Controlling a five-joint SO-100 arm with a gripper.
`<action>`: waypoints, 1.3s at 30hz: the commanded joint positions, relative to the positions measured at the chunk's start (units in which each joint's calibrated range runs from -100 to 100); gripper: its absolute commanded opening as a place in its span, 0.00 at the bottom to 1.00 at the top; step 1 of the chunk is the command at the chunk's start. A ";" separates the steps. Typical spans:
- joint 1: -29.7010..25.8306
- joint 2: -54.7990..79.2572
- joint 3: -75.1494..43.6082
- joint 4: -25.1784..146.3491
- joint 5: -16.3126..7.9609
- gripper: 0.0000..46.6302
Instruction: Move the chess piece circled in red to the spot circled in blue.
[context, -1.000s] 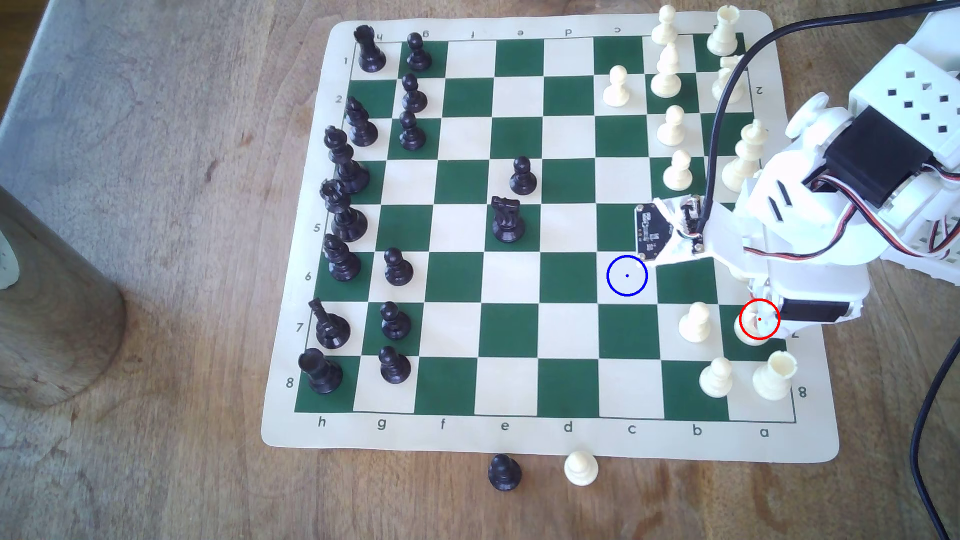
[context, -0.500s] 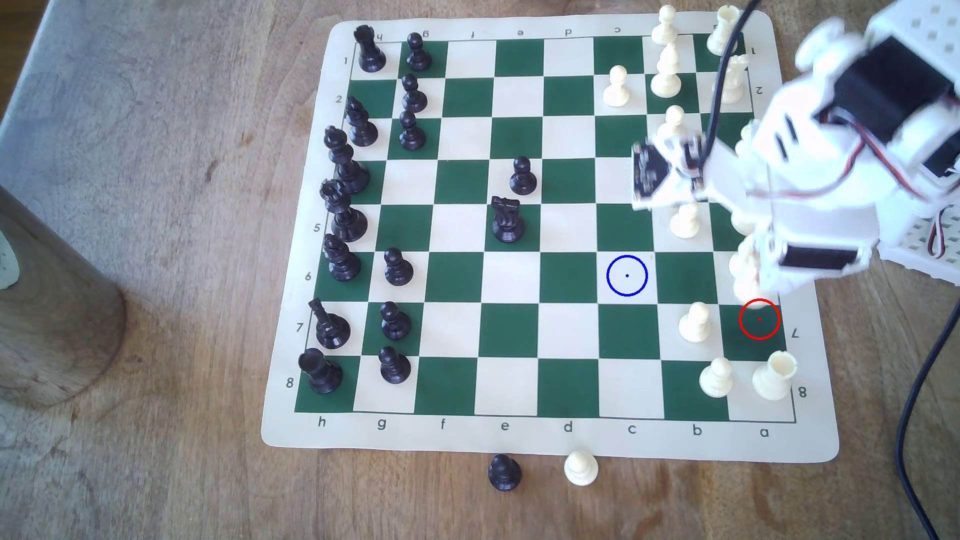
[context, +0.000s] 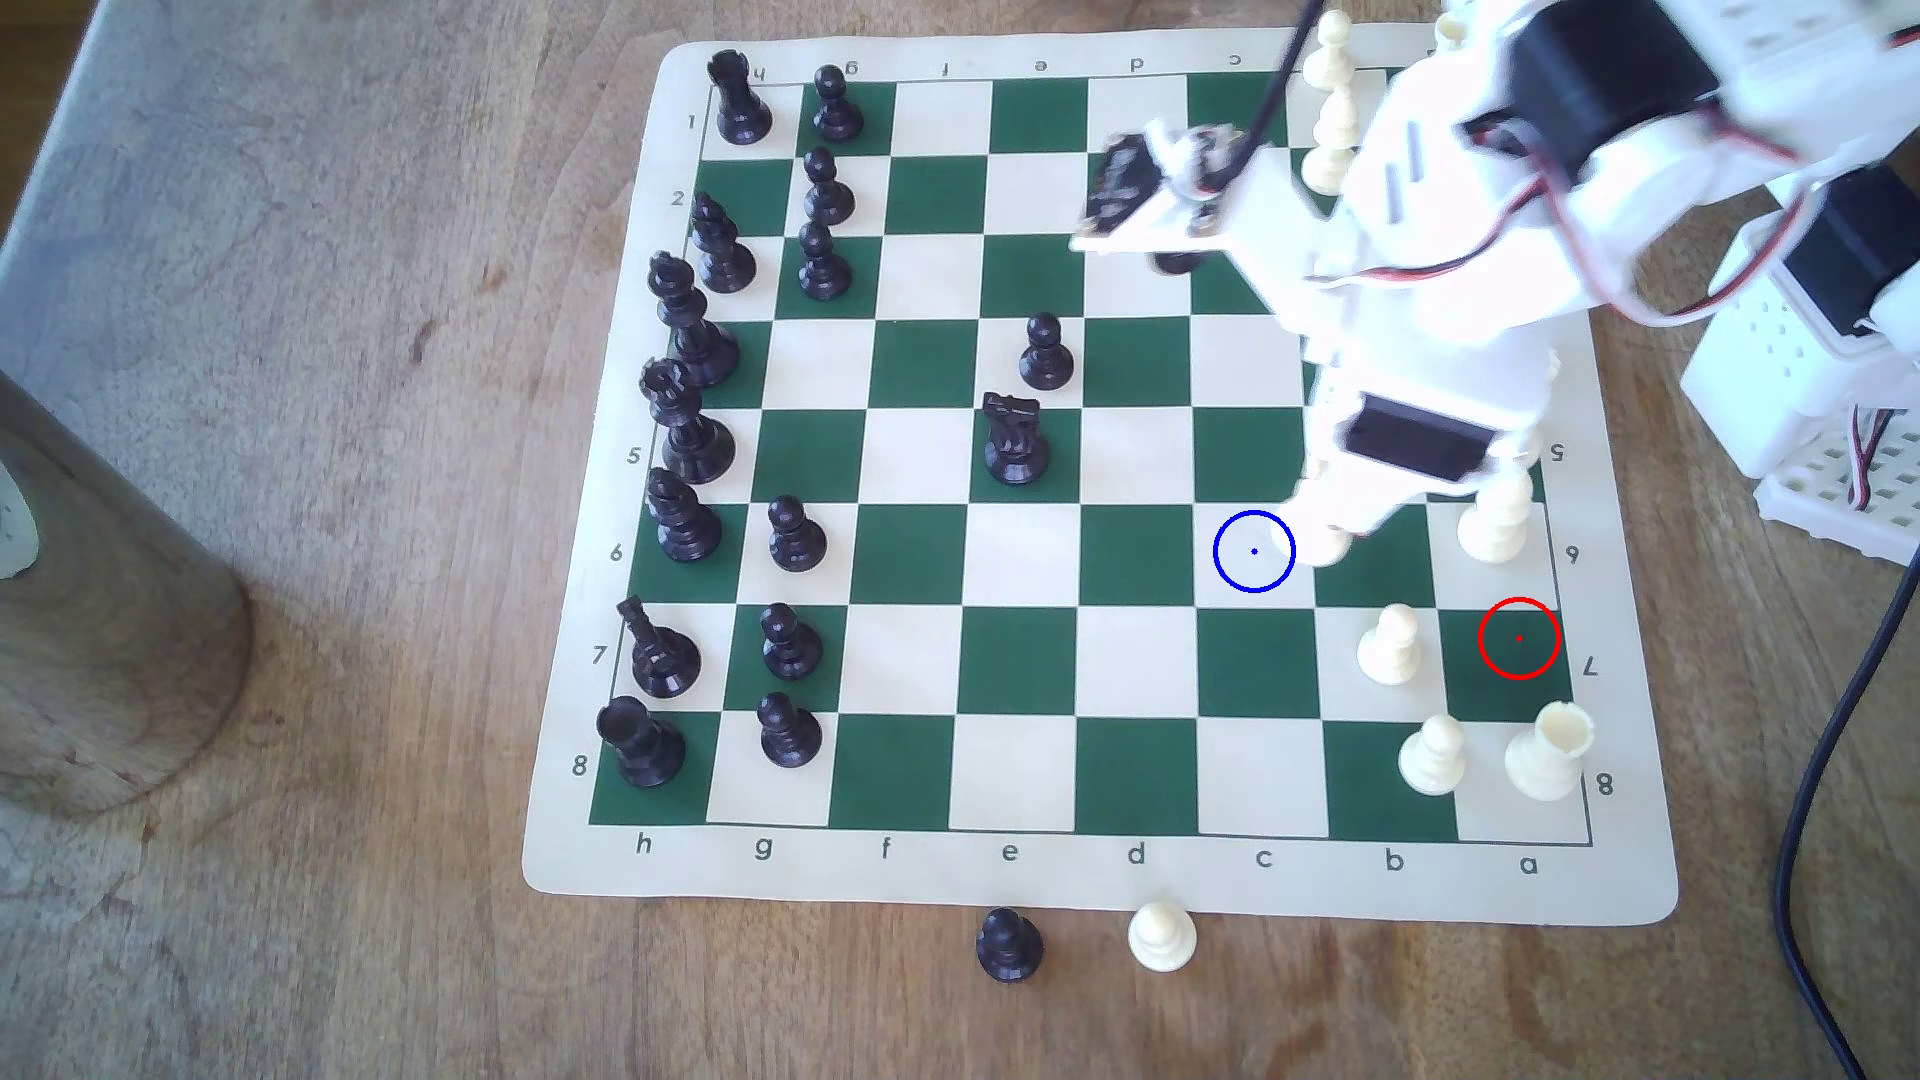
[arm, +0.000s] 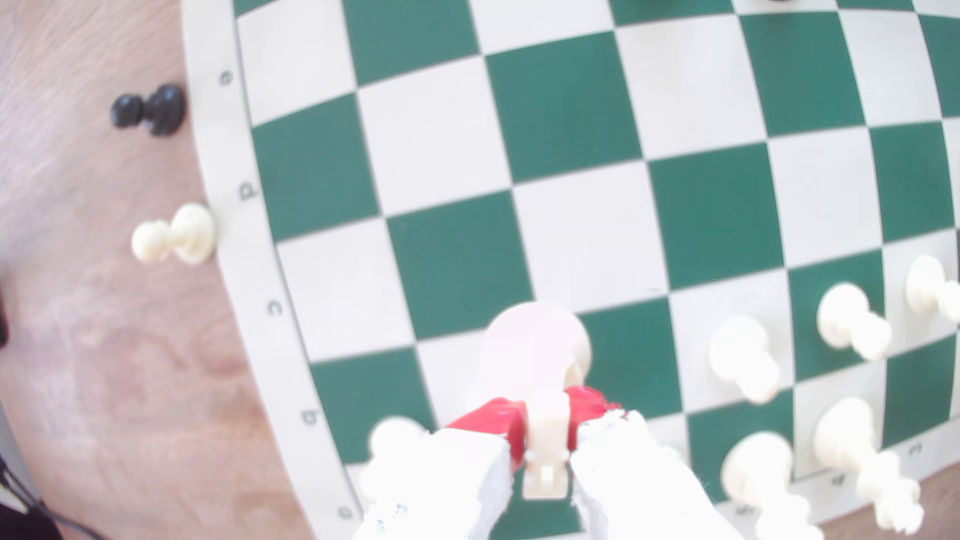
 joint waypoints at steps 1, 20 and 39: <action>2.71 3.71 -4.20 -3.94 1.17 0.01; 5.92 15.25 -3.30 -10.49 2.49 0.01; 4.75 17.04 -0.85 -11.07 3.32 0.36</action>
